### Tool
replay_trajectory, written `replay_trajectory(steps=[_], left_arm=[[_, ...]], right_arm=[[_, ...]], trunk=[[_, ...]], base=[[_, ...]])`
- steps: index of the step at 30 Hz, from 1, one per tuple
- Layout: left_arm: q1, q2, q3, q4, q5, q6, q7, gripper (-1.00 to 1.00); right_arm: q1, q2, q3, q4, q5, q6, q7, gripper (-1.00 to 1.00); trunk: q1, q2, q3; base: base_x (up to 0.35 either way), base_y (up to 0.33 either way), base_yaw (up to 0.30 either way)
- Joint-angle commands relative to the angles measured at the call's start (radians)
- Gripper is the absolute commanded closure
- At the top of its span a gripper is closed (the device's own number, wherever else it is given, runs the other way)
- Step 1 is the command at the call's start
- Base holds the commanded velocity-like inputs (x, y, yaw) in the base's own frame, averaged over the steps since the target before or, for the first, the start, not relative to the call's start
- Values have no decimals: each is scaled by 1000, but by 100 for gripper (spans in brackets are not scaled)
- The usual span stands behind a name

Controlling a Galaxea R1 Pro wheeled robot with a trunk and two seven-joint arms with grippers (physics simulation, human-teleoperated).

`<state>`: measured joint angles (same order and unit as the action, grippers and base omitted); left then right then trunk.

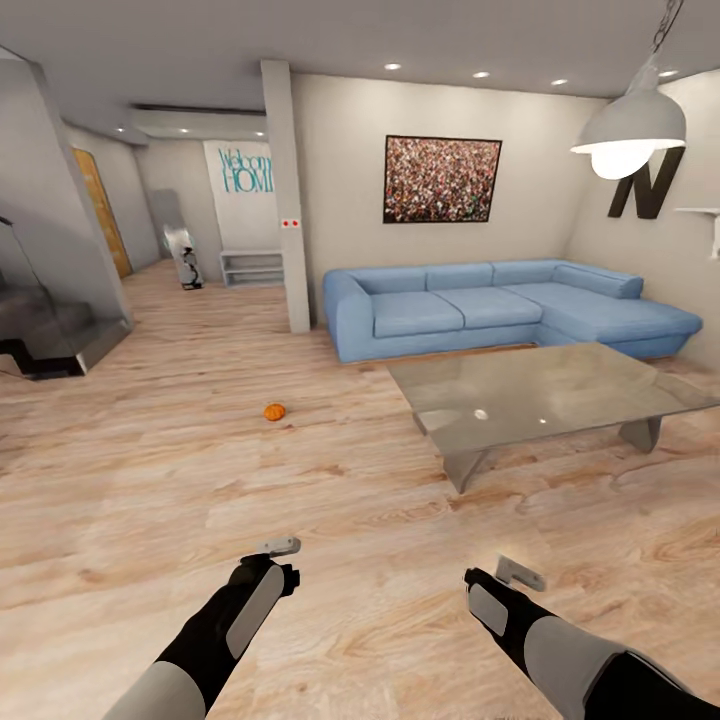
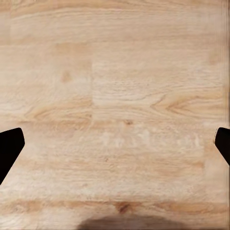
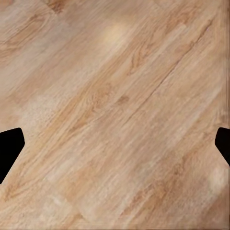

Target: Place each of the two pumpkins and all three candles from the living room inside a cabinet in the living room (use any cabinet), then make sure every cabinet is closed, and position the cauldron so it is next to a table in the living room.

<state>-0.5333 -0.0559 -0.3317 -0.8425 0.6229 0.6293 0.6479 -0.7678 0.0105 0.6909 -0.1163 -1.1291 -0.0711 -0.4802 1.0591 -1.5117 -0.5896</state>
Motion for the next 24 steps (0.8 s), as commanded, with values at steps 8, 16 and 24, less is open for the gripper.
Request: replay_trajectory(steps=[8, 16, 24], left_arm=[[-1, 1, -3, -1, 11, 1, 10, -100], [-1, 1, -3, -1, 11, 1, 10, -100], [-1, 1, -3, -2, 9, 1, 10, -100]], right_arm=[[-1, 0, 7, 0, -11, -5, -3, -100], [-1, 0, 7, 0, -11, -6, -3, -100], [-1, 0, 7, 0, -11, -6, -3, -100]], trunk=[[0, -1, -9], [0, -1, -17], [0, -1, -23]], base=[[0, 0, -221], [0, 0, -225], [0, 0, -237]])
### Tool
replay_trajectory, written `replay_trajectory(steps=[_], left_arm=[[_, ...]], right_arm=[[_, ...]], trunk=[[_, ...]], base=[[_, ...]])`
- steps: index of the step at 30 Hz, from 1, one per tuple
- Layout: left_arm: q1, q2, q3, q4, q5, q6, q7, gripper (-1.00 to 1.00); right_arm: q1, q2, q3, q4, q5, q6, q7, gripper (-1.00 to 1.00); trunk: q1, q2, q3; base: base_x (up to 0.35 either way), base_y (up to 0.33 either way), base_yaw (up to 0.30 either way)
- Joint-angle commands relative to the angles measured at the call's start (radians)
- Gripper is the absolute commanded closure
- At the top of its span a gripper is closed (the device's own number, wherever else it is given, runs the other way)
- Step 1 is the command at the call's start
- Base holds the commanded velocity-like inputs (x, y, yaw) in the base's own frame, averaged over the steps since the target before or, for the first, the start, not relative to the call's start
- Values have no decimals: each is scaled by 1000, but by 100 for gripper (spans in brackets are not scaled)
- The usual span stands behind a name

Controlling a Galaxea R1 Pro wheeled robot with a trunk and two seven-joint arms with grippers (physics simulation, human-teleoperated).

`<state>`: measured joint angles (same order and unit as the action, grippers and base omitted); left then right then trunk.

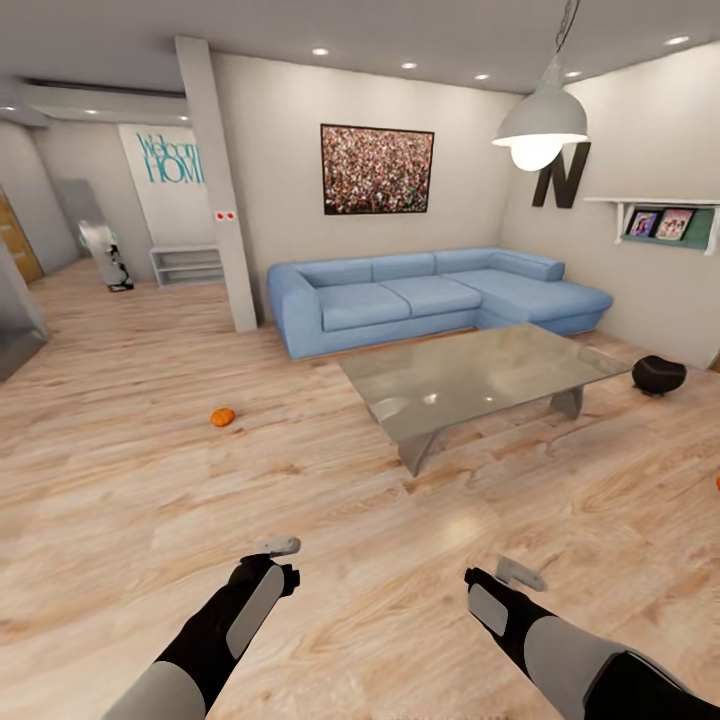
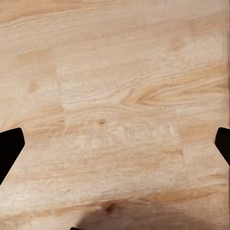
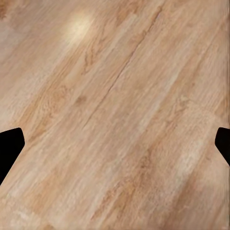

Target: Place each of the two pumpkins and all three candles from the living room inside a cabinet in the living room (use any cabinet), then make sure every cabinet is closed, and position the cauldron so it is next to a table in the living room.

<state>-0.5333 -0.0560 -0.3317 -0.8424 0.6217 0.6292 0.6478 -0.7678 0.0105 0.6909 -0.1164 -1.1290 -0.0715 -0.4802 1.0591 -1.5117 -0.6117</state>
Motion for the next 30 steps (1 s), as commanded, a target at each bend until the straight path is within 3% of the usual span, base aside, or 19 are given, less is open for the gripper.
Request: replay_trajectory(steps=[1, 30], left_arm=[[-1, 1, -3, -1, 10, 1, 10, -100], [-1, 1, -3, -2, 10, 1, 11, -100]], right_arm=[[-1, 0, 7, 0, -11, -5, -3, -100], [-1, 0, 7, 0, -11, -5, -3, -100]], trunk=[[0, -1, -2], [0, -1, -16]], base=[[0, 0, -251], [0, 0, -256]])
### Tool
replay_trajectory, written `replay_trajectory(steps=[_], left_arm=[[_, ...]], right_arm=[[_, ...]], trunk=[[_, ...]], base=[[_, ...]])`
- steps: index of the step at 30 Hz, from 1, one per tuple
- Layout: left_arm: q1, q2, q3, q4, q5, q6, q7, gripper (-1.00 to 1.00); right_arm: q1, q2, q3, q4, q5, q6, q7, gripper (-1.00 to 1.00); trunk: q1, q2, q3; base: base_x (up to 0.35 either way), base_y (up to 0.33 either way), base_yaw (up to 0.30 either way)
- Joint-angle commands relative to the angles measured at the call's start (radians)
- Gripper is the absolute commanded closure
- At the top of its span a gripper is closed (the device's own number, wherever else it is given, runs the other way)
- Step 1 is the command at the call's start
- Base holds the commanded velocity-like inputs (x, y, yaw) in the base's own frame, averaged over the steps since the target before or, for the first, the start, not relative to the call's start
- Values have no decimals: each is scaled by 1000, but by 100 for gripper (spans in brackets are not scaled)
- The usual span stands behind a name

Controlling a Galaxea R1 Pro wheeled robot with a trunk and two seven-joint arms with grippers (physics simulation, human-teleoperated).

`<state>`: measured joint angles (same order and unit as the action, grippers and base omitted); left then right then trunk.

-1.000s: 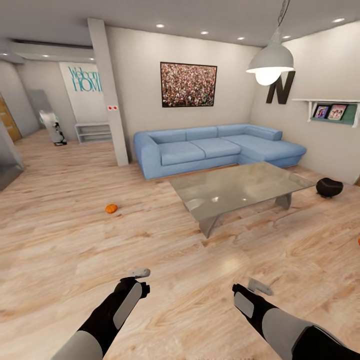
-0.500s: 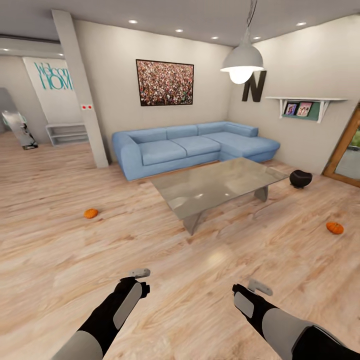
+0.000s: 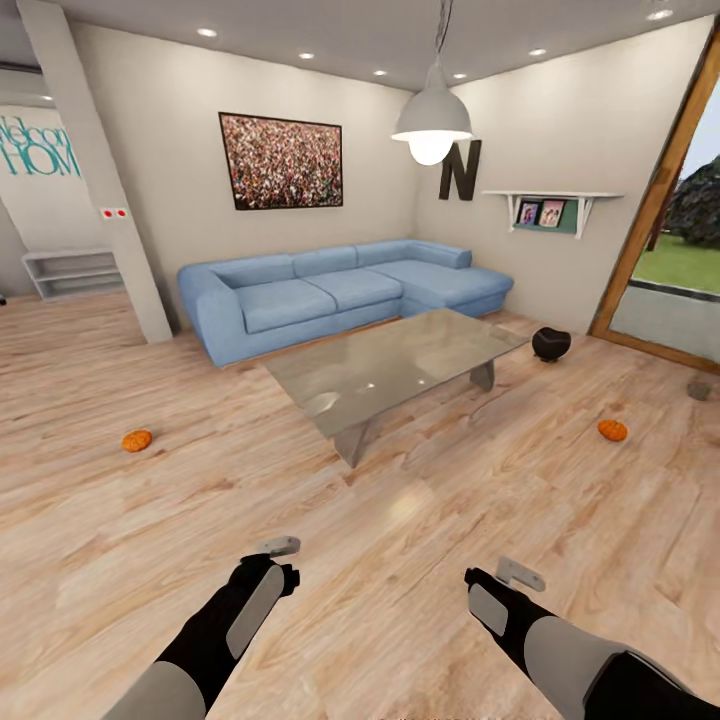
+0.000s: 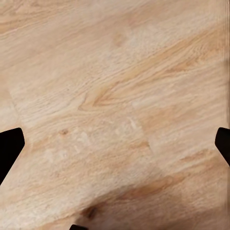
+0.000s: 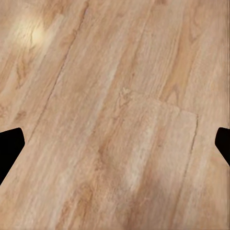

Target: Place each of the two pumpkins and all three candles from the living room inside a cabinet in the living room (use any cabinet), then make sure every cabinet is closed, and position the cauldron so it is next to a table in the living room.

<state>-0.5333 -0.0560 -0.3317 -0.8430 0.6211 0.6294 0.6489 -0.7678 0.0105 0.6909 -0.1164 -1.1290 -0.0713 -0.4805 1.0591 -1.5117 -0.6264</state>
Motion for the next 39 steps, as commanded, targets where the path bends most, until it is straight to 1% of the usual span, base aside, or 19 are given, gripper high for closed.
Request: replay_trajectory(steps=[1, 39], left_arm=[[0, 1, -3, -1, 11, 1, 10, -100], [0, 1, -3, -2, 9, 1, 11, -100]], right_arm=[[-1, 0, 7, 0, -11, -5, -3, -100], [-1, 0, 7, 1, -11, -5, -7, -100]], trunk=[[0, -1, -1], [0, -1, -19]], base=[[0, 0, -257], [0, 0, -257]])
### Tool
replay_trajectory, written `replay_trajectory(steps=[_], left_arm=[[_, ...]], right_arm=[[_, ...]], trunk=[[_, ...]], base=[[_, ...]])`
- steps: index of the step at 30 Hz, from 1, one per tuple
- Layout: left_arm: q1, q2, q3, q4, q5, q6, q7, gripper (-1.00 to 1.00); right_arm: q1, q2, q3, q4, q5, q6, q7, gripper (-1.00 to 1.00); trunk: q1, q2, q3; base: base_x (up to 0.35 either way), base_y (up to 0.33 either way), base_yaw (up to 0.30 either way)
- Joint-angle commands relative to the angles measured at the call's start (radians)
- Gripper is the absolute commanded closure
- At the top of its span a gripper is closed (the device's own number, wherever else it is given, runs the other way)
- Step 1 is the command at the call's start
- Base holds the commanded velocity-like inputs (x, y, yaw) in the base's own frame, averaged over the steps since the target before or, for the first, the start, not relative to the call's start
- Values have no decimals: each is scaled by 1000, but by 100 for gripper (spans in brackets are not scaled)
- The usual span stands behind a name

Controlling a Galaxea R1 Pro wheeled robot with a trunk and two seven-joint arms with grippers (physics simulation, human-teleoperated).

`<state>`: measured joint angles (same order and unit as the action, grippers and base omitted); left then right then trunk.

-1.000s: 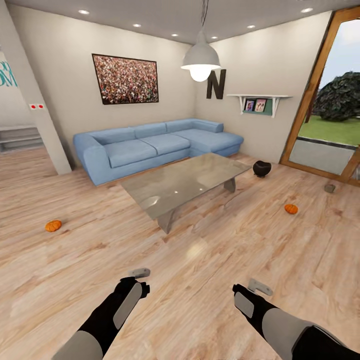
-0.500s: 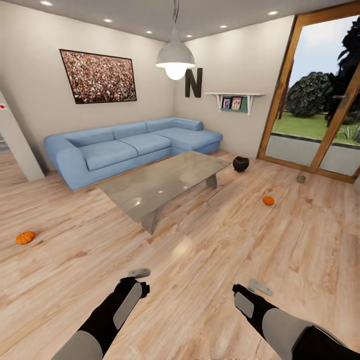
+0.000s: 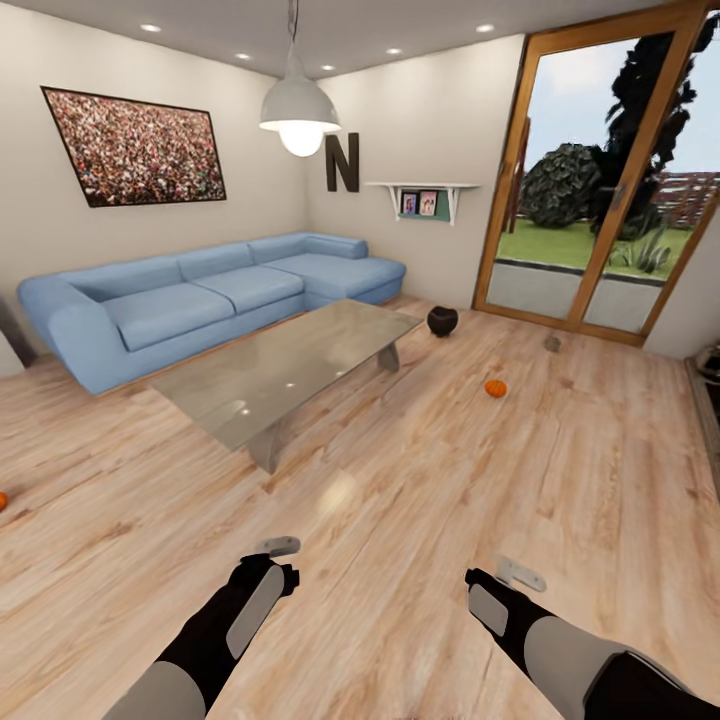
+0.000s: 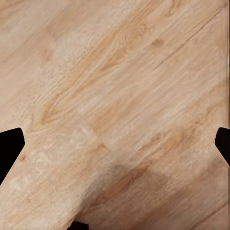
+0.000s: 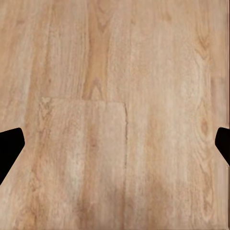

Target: Place each of the two pumpkins and all three candles from the living room inside a cabinet in the living room (use any cabinet), then make sure every cabinet is closed, and position the cauldron so it is next to a table in the living room.

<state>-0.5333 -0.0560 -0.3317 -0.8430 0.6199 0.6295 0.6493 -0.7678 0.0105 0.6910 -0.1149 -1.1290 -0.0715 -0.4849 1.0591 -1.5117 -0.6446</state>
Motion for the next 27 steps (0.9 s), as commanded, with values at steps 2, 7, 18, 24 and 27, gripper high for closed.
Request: replay_trajectory(steps=[2, 7, 18, 24, 27], left_arm=[[0, 1, -3, -1, 11, 1, 10, -100], [0, 1, -3, -1, 11, 1, 10, -100], [0, 1, -3, -2, 11, 1, 10, -100], [0, 1, -3, -2, 12, 1, 10, -100], [0, 1, -3, -2, 11, 1, 10, -100]], right_arm=[[-1, 0, 7, 0, -11, -5, -3, -100], [-1, 0, 7, 0, -11, -5, -4, -100], [-1, 0, 7, 4, -11, -5, -4, -100], [-1, 0, 7, 4, -11, -5, -4, -100], [-1, 0, 7, 4, -11, -5, -3, -100]], trunk=[[0, -1, -2], [0, -1, -4], [0, -1, -9], [0, -1, -11], [0, -1, -13]], base=[[0, 0, -257], [0, 0, -258], [0, 0, -258], [0, 0, -258], [0, 0, -261]])
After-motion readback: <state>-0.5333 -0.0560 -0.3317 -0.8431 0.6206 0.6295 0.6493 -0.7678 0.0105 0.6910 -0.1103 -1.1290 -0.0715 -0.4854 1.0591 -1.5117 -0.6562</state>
